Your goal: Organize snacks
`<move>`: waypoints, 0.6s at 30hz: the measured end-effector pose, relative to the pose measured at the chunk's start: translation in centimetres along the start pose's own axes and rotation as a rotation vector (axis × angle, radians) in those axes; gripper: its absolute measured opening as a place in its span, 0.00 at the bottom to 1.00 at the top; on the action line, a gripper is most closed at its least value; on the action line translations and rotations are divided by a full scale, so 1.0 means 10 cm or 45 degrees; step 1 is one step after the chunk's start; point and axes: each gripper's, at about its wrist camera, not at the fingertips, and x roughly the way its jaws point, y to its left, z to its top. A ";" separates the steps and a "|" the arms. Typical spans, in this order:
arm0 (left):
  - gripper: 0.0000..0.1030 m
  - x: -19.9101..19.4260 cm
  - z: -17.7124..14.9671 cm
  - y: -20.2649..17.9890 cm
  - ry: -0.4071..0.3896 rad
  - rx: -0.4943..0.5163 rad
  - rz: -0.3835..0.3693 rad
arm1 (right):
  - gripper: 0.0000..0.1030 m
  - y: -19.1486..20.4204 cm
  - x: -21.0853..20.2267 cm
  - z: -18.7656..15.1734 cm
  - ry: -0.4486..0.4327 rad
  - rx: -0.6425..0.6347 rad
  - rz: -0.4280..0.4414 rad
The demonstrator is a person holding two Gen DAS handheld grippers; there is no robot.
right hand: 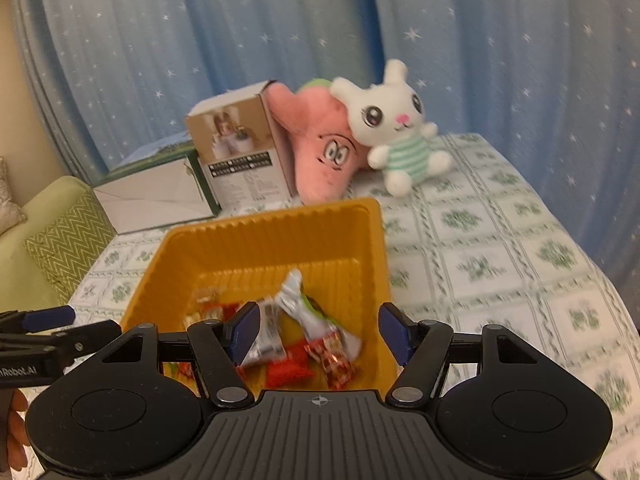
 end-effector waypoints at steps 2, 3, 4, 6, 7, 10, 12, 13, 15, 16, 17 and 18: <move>0.99 -0.05 -0.03 -0.03 0.005 0.009 0.006 | 0.64 0.00 -0.07 -0.05 0.014 0.003 -0.013; 1.00 -0.09 -0.04 -0.05 0.003 0.011 0.009 | 0.64 0.00 -0.11 -0.07 0.020 0.007 -0.017; 1.00 -0.12 -0.06 -0.06 0.004 0.010 0.011 | 0.64 0.00 -0.15 -0.09 0.028 0.011 -0.022; 1.00 -0.19 -0.08 -0.08 0.014 -0.002 0.006 | 0.64 0.02 -0.23 -0.12 0.041 0.018 -0.033; 1.00 -0.23 -0.09 -0.09 0.016 -0.011 0.007 | 0.64 0.03 -0.27 -0.13 0.048 0.016 -0.033; 1.00 -0.38 -0.11 -0.11 0.010 -0.038 0.017 | 0.66 0.09 -0.41 -0.17 0.055 0.001 -0.038; 1.00 -0.50 -0.14 -0.15 -0.002 -0.043 0.028 | 0.66 0.13 -0.52 -0.20 0.051 -0.011 -0.059; 1.00 -0.56 -0.15 -0.16 -0.007 -0.039 0.034 | 0.67 0.15 -0.57 -0.20 0.054 -0.013 -0.063; 1.00 -0.68 -0.18 -0.20 -0.019 -0.041 0.049 | 0.68 0.18 -0.67 -0.22 0.061 -0.005 -0.070; 1.00 -0.75 -0.20 -0.22 -0.024 -0.045 0.054 | 0.69 0.19 -0.73 -0.23 0.063 -0.003 -0.073; 1.00 -0.80 -0.21 -0.23 -0.026 -0.050 0.059 | 0.70 0.21 -0.78 -0.24 0.064 -0.005 -0.074; 1.00 -0.86 -0.23 -0.25 -0.024 -0.056 0.061 | 0.71 0.23 -0.83 -0.25 0.066 -0.011 -0.076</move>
